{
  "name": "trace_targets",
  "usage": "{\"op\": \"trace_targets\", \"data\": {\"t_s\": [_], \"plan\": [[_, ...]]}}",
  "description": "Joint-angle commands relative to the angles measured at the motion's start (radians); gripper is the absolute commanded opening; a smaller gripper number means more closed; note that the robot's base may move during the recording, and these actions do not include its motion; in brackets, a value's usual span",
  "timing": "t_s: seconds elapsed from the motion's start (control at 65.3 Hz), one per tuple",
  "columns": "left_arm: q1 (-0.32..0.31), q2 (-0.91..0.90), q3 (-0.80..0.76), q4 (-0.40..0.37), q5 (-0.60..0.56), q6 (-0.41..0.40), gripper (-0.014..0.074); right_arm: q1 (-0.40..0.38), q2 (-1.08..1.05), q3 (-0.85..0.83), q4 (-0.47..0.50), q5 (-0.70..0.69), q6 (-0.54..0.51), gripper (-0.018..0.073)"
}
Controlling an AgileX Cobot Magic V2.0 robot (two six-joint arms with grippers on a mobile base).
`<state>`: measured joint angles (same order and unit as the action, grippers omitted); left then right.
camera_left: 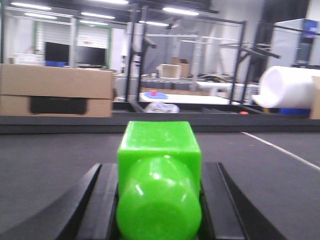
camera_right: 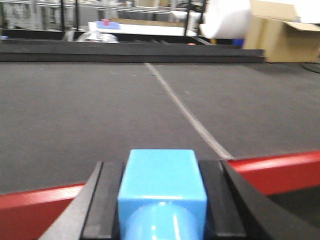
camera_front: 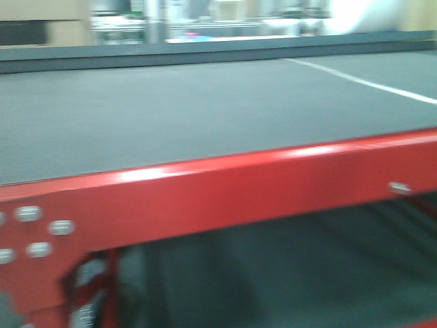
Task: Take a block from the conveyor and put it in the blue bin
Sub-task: 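Turn the base away from the conveyor while holding both blocks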
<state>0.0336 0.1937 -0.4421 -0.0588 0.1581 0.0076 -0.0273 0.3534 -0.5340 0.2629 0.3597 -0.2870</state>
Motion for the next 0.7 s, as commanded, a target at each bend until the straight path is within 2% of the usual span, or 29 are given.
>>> {"op": "trace_targets", "data": {"t_s": [0.0,0.689], "plan": [[0.003,-0.005,0.001,-0.008,-0.019,0.0,-0.0111,0.002,-0.004,0.004,0.004,-0.028,-0.004,-0.016],[0.003,-0.007,0.001,-0.008,-0.019,0.0,-0.0111,0.002,-0.004,0.004,0.004,-0.028,-0.004,-0.016]]}}
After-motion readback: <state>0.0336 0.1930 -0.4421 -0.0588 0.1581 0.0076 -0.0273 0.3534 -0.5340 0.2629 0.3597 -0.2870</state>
